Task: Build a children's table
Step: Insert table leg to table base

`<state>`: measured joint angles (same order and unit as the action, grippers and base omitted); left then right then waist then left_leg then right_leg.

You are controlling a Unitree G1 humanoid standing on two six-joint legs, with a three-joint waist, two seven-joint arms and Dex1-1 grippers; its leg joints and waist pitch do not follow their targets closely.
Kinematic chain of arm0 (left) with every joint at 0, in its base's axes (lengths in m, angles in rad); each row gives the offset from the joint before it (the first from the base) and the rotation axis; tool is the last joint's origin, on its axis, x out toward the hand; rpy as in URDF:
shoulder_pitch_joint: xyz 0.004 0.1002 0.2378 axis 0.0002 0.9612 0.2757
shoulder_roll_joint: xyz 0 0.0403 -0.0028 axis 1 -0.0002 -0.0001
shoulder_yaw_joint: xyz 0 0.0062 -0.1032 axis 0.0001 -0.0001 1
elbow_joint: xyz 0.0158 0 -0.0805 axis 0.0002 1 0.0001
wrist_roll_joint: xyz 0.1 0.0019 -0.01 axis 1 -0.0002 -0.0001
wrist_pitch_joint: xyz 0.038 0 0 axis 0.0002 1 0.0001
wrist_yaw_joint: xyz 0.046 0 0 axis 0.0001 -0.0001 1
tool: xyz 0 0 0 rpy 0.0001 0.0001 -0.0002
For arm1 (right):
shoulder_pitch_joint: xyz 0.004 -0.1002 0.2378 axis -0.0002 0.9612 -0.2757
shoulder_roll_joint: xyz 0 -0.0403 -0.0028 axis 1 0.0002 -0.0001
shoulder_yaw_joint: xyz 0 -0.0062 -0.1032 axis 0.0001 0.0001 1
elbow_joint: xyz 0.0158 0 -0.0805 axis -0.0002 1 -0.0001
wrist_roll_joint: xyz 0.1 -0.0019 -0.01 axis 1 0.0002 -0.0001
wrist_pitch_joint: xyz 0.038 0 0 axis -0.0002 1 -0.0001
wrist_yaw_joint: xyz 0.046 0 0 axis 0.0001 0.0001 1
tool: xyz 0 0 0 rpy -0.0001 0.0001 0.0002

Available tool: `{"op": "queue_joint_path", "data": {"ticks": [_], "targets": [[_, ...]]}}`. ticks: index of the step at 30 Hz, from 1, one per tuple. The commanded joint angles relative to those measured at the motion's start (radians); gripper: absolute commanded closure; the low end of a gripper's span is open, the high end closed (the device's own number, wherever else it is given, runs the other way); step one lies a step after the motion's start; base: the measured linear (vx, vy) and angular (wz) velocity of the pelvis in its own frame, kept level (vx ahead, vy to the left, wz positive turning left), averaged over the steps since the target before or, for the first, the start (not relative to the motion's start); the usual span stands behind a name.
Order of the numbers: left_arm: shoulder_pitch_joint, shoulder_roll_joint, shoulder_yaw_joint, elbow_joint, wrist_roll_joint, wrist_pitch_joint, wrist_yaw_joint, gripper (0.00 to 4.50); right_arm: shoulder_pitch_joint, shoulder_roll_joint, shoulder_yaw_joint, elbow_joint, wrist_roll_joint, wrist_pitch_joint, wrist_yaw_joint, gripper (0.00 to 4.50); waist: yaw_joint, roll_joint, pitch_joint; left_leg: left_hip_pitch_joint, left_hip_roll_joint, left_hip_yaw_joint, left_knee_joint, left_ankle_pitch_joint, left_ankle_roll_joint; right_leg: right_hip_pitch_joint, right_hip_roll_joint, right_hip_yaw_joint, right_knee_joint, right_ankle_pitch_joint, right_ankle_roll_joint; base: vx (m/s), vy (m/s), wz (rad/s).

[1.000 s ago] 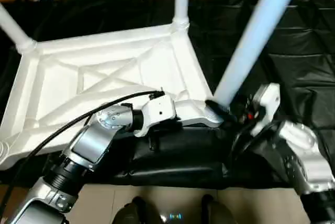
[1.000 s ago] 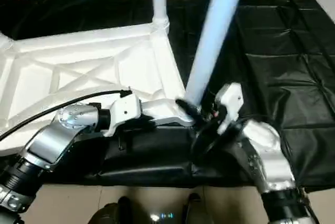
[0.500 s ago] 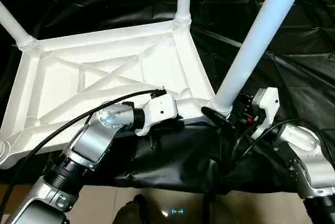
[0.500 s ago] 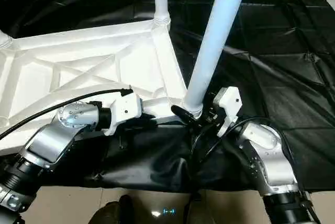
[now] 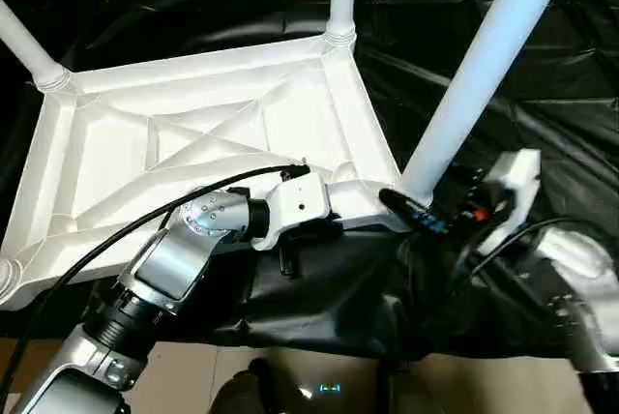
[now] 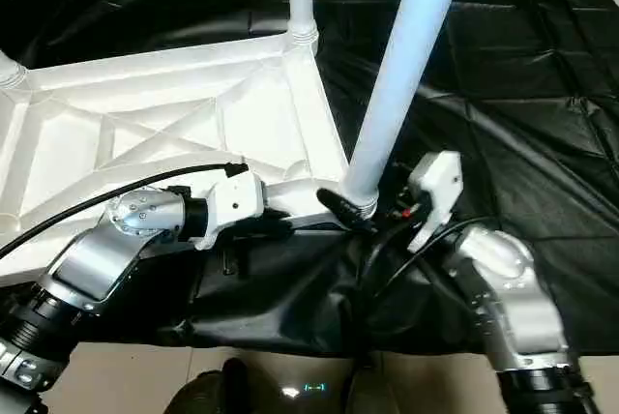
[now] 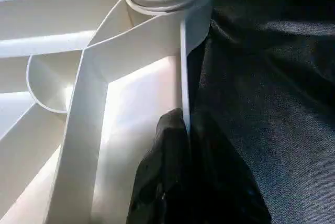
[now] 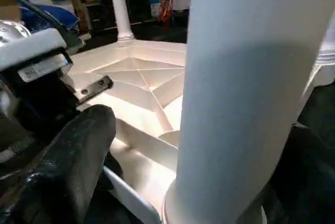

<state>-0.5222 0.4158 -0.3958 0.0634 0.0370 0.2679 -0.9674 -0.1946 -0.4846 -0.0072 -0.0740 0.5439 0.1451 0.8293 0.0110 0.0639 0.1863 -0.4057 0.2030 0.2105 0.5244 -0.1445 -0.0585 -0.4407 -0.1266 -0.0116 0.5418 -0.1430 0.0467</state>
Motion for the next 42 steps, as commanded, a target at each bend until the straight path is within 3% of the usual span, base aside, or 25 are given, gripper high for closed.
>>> {"op": "queue_joint_path", "data": {"ticks": [1,8,19,27,33,42], "targets": [[0.009,0.005,-0.011,0.051,0.036,0.017,0.033,4.5,0.004,-0.01,-0.013,-0.038,0.031,0.033,0.017,0.08,0.003,-0.02,-0.055,0.023,0.01,-0.001,-0.053,-0.236,0.09,0.039,0.008,0.002,-0.046,-0.216,-0.221,0.0,0.0,0.0],[0.01,0.004,-0.014,0.05,0.036,0.015,0.031,4.5,-0.04,-0.081,-0.021,-0.002,0.049,0.157,0.06,0.08,0.004,-0.019,-0.059,0.024,0.009,-0.001,-0.047,-0.211,0.098,0.042,0.009,0.001,-0.042,-0.197,-0.239,0.0,0.0,0.0],[0.014,0.002,-0.017,0.053,0.038,0.009,0.032,4.5,-0.145,-0.097,-0.027,0.117,0.008,0.145,0.089,0.08,0.006,-0.021,-0.069,0.026,0.007,0.003,-0.035,-0.147,0.127,0.047,0.01,0.0,-0.03,-0.128,-0.276,0.0,0.0,0.0],[0.015,0.004,-0.02,0.047,0.038,0.01,0.031,4.5,-0.193,-0.109,0.002,0.174,-0.017,0.128,0.16,0.64,0.01,-0.021,-0.072,0.026,0.008,0.005,-0.029,-0.151,0.137,0.049,0.011,-0.001,-0.024,-0.116,-0.298,0.0,0.0,0.0],[0.014,0.005,-0.02,0.046,0.039,0.011,0.032,4.5,-0.231,-0.114,0.017,0.205,-0.039,0.115,0.204,1.1,0.01,-0.025,-0.071,0.026,0.009,0.006,-0.028,-0.181,0.125,0.046,0.009,0.002,-0.025,-0.166,-0.29,0.0,0.0,0.0],[0.011,0.006,-0.022,0.049,0.038,0.011,0.031,4.5,-0.253,-0.14,0.04,0.238,-0.061,0.119,0.27,1.86,0.011,-0.024,-0.073,0.026,0.009,0.007,-0.023,-0.158,0.145,0.049,0.011,0.002,-0.02,-0.12,-0.311,0.0,0.0,0.0]]}}
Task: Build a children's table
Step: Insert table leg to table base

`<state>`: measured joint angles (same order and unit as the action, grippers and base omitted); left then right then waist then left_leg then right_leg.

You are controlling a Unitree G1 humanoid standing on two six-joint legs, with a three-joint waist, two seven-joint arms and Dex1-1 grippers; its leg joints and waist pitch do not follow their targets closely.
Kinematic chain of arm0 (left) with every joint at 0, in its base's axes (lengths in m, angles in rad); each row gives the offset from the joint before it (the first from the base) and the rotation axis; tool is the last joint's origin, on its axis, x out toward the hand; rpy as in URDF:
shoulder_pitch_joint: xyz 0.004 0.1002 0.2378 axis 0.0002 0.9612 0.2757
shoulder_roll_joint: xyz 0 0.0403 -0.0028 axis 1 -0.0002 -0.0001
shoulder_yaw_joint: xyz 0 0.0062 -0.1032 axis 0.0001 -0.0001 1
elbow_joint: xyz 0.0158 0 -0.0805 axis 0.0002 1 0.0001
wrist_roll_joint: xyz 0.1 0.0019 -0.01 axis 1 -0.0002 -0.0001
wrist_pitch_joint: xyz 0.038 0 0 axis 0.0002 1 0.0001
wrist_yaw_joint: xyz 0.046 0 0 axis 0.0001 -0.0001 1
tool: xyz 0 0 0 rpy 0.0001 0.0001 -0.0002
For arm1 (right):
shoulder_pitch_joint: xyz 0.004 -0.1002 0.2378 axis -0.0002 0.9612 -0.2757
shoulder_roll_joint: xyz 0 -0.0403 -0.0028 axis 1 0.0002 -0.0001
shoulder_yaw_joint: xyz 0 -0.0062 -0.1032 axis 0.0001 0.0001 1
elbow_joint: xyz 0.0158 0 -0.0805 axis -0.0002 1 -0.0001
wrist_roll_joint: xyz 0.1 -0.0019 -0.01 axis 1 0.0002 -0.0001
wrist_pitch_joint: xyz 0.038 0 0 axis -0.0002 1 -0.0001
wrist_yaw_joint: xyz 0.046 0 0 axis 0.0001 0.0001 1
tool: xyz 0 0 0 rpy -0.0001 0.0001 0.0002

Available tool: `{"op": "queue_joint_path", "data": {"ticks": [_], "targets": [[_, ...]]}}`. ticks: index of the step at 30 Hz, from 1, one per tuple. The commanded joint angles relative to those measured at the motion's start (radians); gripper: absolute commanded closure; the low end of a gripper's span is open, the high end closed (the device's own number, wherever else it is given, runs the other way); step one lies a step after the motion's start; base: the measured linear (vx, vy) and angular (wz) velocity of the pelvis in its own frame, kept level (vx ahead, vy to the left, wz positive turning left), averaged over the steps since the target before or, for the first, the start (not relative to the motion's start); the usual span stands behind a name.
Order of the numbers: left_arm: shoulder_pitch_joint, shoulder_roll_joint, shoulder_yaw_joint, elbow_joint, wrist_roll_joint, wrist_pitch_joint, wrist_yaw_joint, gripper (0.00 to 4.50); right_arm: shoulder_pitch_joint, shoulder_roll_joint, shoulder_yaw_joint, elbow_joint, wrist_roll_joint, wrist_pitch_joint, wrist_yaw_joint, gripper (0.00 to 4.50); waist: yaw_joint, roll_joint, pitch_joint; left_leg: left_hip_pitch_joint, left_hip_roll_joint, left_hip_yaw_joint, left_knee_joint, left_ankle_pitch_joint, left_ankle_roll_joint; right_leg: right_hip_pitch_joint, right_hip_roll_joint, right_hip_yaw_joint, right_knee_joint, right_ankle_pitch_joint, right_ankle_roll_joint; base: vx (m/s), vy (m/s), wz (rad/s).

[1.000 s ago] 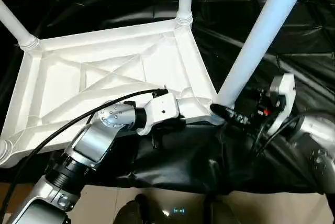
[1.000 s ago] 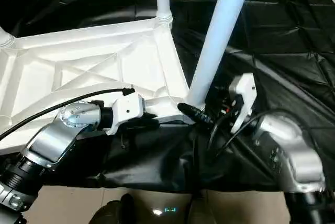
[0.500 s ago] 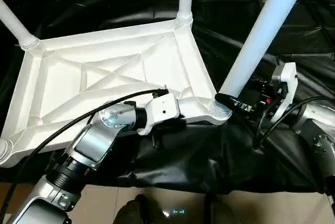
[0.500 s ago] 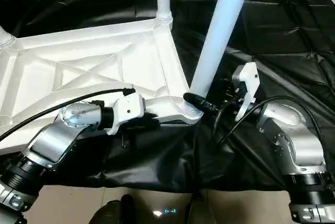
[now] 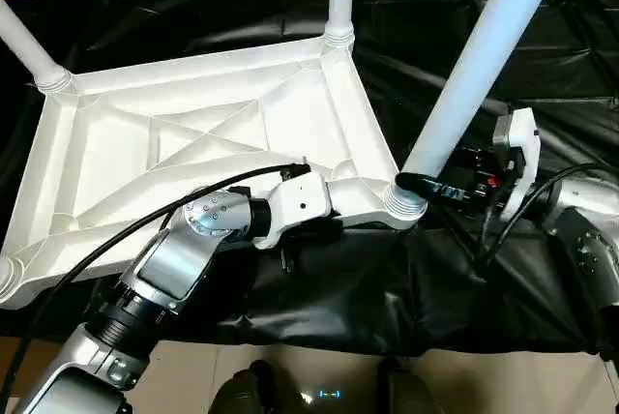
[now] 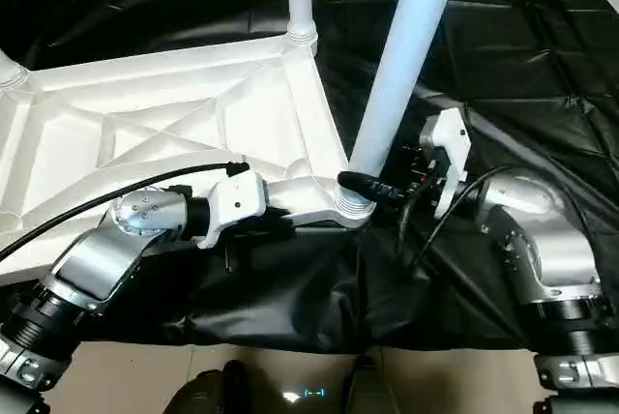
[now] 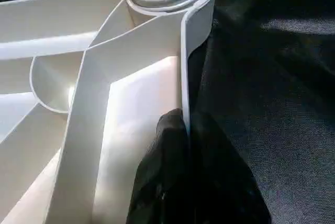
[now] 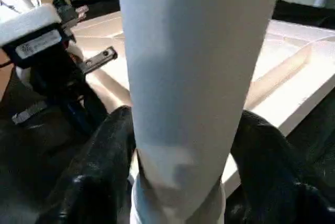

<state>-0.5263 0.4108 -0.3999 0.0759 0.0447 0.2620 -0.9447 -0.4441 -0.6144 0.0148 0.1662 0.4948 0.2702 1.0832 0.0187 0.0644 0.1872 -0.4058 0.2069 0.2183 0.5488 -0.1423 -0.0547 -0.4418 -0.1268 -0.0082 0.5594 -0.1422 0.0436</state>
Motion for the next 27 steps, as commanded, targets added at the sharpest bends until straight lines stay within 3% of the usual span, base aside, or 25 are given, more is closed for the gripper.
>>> {"op": "queue_joint_path", "data": {"ticks": [1,2,6,18,20,27], "targets": [[0.015,0.012,-0.018,0.037,0.031,0.017,0.008,4.5,-0.005,-0.013,0.021,0.001,-0.014,-0.003,0.026,1.96,0.003,-0.025,-0.074,0.026,0.005,-0.001,-0.047,-0.157,0.143,0.05,0.011,-0.001,-0.037,-0.118,-0.309,0.0,0.0,0.0],[0.013,0.012,-0.019,0.038,0.032,0.017,0.008,4.5,-0.009,-0.017,0.024,0.008,-0.021,0.0,0.04,2.21,0.003,-0.024,-0.075,0.027,0.005,-0.001,-0.047,-0.155,0.146,0.05,0.011,-0.002,-0.036,-0.112,-0.312,0.0,0.0,0.0],[0.013,0.014,-0.021,0.039,0.033,0.015,0.007,4.5,-0.021,-0.021,0.028,0.026,-0.033,-0.001,0.062,2.46,0.003,-0.025,-0.075,0.026,0.005,-0.001,-0.046,-0.154,0.147,0.05,0.011,-0.001,-0.035,-0.113,-0.316,0.0,0.0,0.0],[0.016,0.018,-0.021,0.036,0.034,0.016,0.007,4.5,-0.072,0.0,0.05,0.065,-0.06,-0.003,0.091,2.59,-0.002,-0.029,-0.071,0.025,0.006,-0.001,-0.047,-0.179,0.143,0.048,0.01,-0.002,-0.039,-0.159,-0.311,0.0,0.0,0.0],[0.017,0.018,-0.021,0.035,0.034,0.016,0.007,4.5,-0.077,0.002,0.053,0.072,-0.066,-0.009,0.092,1.91,-0.005,-0.028,-0.07,0.026,0.006,-0.003,-0.048,-0.188,0.136,0.047,0.01,-0.002,-0.039,-0.171,-0.309,0.0,0.0,0.0],[0.017,0.018,-0.021,0.038,0.034,0.014,0.008,4.5,-0.098,0.013,0.066,0.087,-0.094,-0.027,0.078,1.58,-0.006,-0.027,-0.07,0.027,0.007,-0.002,-0.047,-0.171,0.141,0.047,0.01,-0.002,-0.036,-0.14,-0.315,0.0,0.0,0.0]]}}
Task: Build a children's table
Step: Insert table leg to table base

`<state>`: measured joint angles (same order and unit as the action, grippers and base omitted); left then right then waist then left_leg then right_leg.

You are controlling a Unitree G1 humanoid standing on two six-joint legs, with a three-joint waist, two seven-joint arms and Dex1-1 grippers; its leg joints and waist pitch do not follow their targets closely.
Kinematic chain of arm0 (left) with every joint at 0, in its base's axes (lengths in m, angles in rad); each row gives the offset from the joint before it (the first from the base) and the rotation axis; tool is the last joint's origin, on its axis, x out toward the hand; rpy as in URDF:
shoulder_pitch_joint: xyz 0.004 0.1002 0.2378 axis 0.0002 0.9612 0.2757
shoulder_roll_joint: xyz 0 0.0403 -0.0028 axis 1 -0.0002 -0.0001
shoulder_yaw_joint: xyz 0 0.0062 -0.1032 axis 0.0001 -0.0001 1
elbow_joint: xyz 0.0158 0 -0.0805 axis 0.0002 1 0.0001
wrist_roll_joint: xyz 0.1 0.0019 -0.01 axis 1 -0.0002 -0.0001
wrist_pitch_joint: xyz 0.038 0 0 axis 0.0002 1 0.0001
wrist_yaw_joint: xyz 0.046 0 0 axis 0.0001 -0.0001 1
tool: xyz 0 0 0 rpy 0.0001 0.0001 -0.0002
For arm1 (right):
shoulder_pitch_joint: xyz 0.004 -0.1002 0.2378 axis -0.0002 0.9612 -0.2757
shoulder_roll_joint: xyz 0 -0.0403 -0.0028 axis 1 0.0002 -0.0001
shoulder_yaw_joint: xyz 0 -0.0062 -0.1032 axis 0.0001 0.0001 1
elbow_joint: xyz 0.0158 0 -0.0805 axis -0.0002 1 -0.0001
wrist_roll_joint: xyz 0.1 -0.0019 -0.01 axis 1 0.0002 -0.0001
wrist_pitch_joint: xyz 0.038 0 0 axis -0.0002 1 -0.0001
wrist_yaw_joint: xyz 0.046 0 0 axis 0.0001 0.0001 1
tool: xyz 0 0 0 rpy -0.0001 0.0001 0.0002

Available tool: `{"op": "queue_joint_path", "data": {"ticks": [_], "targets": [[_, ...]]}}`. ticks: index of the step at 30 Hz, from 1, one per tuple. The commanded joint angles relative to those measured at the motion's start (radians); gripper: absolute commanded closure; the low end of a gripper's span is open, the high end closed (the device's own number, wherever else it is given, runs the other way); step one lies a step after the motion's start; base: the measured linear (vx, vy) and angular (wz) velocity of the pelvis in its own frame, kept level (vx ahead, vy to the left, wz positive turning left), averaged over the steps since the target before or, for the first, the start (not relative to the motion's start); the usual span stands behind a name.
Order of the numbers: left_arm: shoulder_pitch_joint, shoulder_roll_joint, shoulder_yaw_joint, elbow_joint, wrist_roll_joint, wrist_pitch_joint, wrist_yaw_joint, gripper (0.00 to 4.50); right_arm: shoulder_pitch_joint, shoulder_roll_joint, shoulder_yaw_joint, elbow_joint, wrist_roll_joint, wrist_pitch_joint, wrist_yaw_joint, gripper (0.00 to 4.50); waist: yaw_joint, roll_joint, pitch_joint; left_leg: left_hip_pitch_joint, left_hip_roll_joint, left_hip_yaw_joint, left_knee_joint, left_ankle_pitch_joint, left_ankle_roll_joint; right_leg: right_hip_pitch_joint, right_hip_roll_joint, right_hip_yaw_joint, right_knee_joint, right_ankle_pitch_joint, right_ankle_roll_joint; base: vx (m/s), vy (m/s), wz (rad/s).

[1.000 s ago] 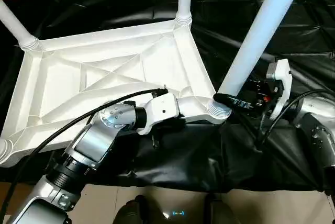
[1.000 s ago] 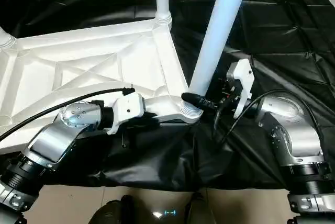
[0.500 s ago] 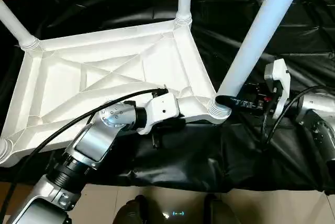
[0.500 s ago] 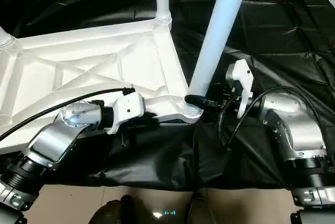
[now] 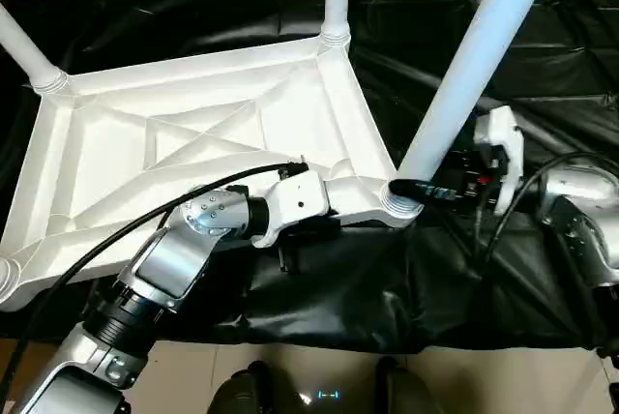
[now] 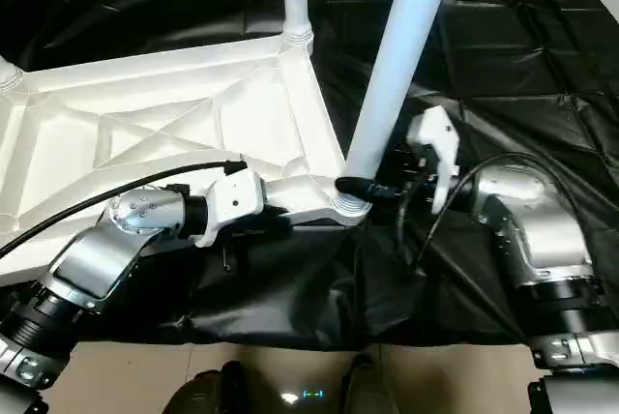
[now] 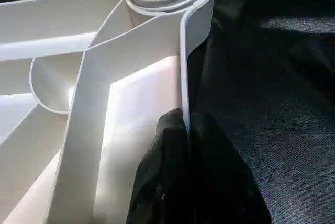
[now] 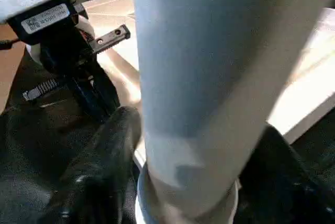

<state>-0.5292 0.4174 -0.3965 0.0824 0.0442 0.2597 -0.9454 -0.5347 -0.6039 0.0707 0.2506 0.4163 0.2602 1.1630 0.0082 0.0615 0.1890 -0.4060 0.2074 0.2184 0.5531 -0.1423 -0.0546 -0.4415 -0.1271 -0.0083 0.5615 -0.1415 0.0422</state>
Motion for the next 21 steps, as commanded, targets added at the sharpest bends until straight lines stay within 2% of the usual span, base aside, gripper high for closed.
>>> {"op": "queue_joint_path", "data": {"ticks": [1,8,11,13,15,21], "targets": [[0.019,0.013,-0.023,0.034,0.034,0.016,0.008,4.5,-0.015,0.008,0.01,0.011,-0.024,-0.02,-0.003,1.58,0.005,-0.025,-0.072,0.026,0.006,-0.002,-0.051,-0.171,0.141,0.047,0.01,-0.002,-0.038,-0.14,-0.314,0.0,0.0,0.0],[0.019,0.014,-0.023,0.035,0.035,0.016,0.008,4.5,-0.03,0.018,0.005,0.026,-0.026,-0.02,0.008,1.58,0.005,-0.025,-0.07,0.026,0.006,-0.002,-0.053,-0.184,0.136,0.047,0.01,-0.001,-0.04,-0.154,-0.313,0.0,0.0,0.0],[0.019,0.013,-0.023,0.035,0.035,0.017,0.009,4.5,-0.032,0.017,0.005,0.031,-0.025,-0.015,0.014,1.91,0.004,-0.026,-0.07,0.027,0.007,-0.002,-0.053,-0.187,0.134,0.046,0.01,-0.001,-0.04,-0.159,-0.311,0.0,0.0,0.0],[0.019,0.013,-0.022,0.034,0.034,0.017,0.01,4.5,-0.034,0.016,0.004,0.032,-0.021,-0.009,0.018,1.94,0.004,-0.026,-0.07,0.027,0.006,-0.002,-0.053,-0.185,0.136,0.046,0.01,-0.001,-0.04,-0.156,-0.311,0.0,0.0,0.0],[0.019,0.013,-0.023,0.035,0.034,0.017,0.009,4.5,-0.036,0.016,0.002,0.036,-0.022,-0.006,0.023,2.28,0.004,-0.026,-0.07,0.027,0.006,-0.002,-0.053,-0.183,0.136,0.046,0.01,-0.001,-0.04,-0.155,-0.312,0.0,0.0,0.0],[0.017,0.012,-0.023,0.034,0.033,0.018,0.007,4.5,-0.034,0.022,-0.005,0.036,-0.015,0.0,0.027,2.57,0.004,-0.025,-0.068,0.027,0.007,-0.002,-0.054,-0.192,0.132,0.045,0.01,-0.001,-0.042,-0.164,-0.31,0.0,0.0,0.0]]}}
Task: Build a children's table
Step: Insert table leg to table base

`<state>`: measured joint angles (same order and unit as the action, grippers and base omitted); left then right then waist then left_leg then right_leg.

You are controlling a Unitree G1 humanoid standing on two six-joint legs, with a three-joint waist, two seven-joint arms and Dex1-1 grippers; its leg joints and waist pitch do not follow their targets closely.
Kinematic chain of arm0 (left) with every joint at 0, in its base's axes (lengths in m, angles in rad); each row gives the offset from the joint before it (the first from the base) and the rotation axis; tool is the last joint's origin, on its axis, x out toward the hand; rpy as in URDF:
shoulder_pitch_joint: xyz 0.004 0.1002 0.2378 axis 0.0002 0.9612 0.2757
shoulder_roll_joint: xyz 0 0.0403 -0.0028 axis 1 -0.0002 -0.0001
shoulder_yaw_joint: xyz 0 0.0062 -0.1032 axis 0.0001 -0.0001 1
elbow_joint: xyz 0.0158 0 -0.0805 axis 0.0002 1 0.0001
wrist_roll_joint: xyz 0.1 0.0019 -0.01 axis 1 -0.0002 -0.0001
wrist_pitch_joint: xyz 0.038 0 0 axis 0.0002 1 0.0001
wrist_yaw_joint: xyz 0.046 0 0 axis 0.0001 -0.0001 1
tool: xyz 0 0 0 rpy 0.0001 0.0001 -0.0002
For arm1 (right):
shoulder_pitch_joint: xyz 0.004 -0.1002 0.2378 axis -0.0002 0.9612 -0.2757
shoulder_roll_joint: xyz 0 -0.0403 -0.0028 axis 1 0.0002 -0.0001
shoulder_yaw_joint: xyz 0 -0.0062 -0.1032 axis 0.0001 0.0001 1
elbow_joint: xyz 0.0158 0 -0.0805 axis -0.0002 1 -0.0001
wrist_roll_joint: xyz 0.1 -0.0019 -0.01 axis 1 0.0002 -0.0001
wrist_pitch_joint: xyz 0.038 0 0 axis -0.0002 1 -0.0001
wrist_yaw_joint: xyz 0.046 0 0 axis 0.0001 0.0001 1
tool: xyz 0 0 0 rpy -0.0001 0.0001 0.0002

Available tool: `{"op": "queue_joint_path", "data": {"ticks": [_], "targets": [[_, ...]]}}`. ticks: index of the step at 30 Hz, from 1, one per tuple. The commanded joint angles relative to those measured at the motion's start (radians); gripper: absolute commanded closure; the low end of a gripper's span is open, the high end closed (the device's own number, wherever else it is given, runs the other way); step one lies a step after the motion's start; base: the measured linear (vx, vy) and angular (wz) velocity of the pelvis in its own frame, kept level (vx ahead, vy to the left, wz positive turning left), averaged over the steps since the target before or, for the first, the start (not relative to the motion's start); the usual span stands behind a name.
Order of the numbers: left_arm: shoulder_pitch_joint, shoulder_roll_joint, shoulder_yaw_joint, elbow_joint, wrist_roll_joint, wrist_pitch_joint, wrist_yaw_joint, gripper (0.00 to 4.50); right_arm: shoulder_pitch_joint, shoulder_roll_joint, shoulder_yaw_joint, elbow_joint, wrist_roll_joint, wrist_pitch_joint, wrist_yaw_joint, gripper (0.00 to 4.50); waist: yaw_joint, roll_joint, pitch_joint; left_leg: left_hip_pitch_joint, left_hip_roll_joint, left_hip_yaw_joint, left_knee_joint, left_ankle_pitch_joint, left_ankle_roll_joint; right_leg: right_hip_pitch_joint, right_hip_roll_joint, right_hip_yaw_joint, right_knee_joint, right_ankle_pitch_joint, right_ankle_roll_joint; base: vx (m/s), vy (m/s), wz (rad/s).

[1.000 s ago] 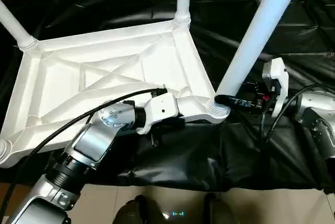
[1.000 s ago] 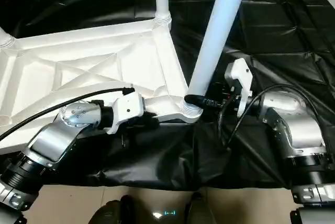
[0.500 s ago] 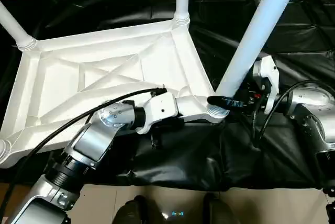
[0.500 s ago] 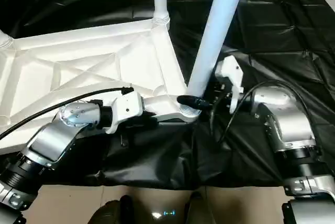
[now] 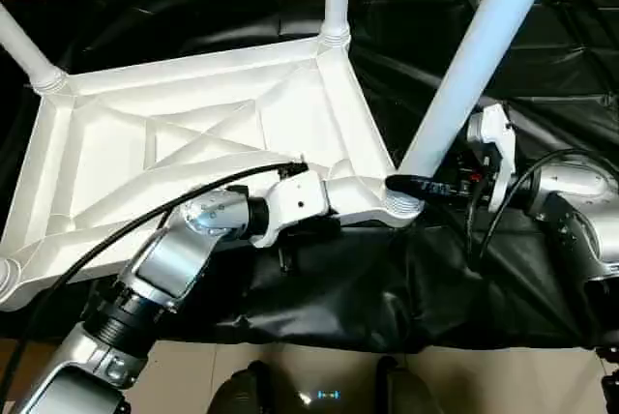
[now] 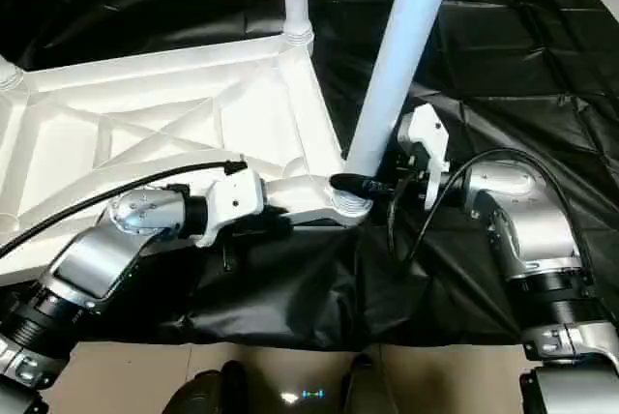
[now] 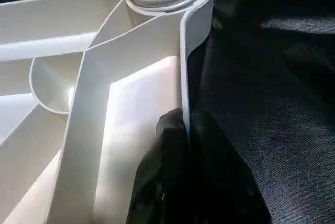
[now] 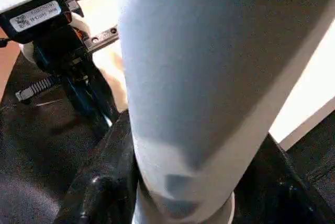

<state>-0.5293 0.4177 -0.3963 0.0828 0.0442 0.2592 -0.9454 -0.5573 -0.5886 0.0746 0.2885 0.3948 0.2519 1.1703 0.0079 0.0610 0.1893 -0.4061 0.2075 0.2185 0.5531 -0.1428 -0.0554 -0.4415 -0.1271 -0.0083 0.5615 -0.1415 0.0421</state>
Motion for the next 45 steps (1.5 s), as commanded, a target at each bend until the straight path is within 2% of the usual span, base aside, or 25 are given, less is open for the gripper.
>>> {"op": "queue_joint_path", "data": {"ticks": [1,8,10,15,19,23,29,33,39,45], "targets": [[0.017,0.012,-0.023,0.033,0.033,0.019,0.007,4.5,-0.011,0.007,-0.01,-0.003,0.007,0.008,0.019,2.59,0.005,-0.024,-0.069,0.027,0.007,-0.002,-0.055,-0.193,0.132,0.045,0.01,-0.001,-0.042,-0.167,-0.309,0.0,0.0,0.0],[0.017,0.012,-0.022,0.031,0.032,0.019,0.007,4.5,-0.009,0.022,-0.028,-0.003,0.026,0.021,0.006,2.6,0.004,-0.024,-0.069,0.027,0.007,-0.002,-0.055,-0.196,0.131,0.045,0.009,-0.001,-0.042,-0.172,-0.308,0.0,0.0,0.0],[0.018,0.011,-0.022,0.031,0.033,0.02,0.009,4.5,-0.009,0.033,-0.047,0.006,0.033,0.029,-0.026,2.6,0.003,-0.028,-0.069,0.026,0.007,-0.002,-0.055,-0.191,0.131,0.045,0.01,-0.001,-0.042,-0.171,-0.308,0.0,0.0,0.0],[0.021,0.01,-0.021,0.027,0.032,0.022,0.012,4.5,0.002,0.057,-0.099,0.017,0.069,0.06,-0.083,2.6,0.001,-0.026,-0.067,0.026,0.007,-0.004,-0.058,-0.214,0.116,0.043,0.008,-0.001,-0.046,-0.216,-0.293,0.0,0.0,0.0],[0.022,0.011,-0.021,0.028,0.031,0.021,0.01,4.5,0.015,0.059,-0.114,0.008,0.072,0.075,-0.104,2.6,0.002,-0.025,-0.066,0.027,0.007,-0.003,-0.058,-0.207,0.114,0.042,0.009,-0.001,-0.046,-0.201,-0.294,0.0,0.0,0.0],[0.023,0.012,-0.02,0.028,0.032,0.019,0.009,4.5,0.018,0.072,-0.163,0.013,0.095,0.126,-0.151,2.61,0.002,-0.024,-0.069,0.027,0.005,-0.003,-0.057,-0.186,0.119,0.043,0.011,-0.001,-0.043,-0.173,-0.302,0.0,0.0,0.0],[0.024,0.011,-0.023,0.026,0.031,0.02,0.011,4.5,0.053,0.054,-0.146,-0.005,0.073,0.118,-0.139,2.61,0.005,-0.024,-0.071,0.028,0.006,0.0,-0.054,-0.168,0.127,0.044,0.011,-0.001,-0.039,-0.139,-0.309,0.0,0.0,0.0],[0.024,0.012,-0.025,0.025,0.032,0.02,0.012,4.5,0.092,0.028,-0.093,-0.068,0.032,0.075,-0.086,2.61,0.007,-0.025,-0.072,0.028,0.006,0.0,-0.054,-0.169,0.125,0.045,0.01,-0.001,-0.039,-0.14,-0.303,0.0,0.0,0.0],[0.026,0.012,-0.027,0.022,0.032,0.02,0.011,4.5,0.099,0.032,-0.068,-0.095,0.002,0.019,-0.084,2.61,0.014,-0.025,-0.075,0.029,0.006,0.001,-0.051,-0.149,0.138,0.045,0.01,0.0,-0.036,-0.112,-0.31,0.0,0.0,0.0],[0.025,0.012,-0.028,0.021,0.033,0.02,0.012,4.5,0.096,0.032,-0.052,-0.102,-0.027,-0.033,-0.082,2.61,0.014,-0.025,-0.074,0.028,0.006,0.0,-0.052,-0.165,0.133,0.046,0.01,0.0,-0.038,-0.139,-0.303,0.0,0.0,0.0]]}}
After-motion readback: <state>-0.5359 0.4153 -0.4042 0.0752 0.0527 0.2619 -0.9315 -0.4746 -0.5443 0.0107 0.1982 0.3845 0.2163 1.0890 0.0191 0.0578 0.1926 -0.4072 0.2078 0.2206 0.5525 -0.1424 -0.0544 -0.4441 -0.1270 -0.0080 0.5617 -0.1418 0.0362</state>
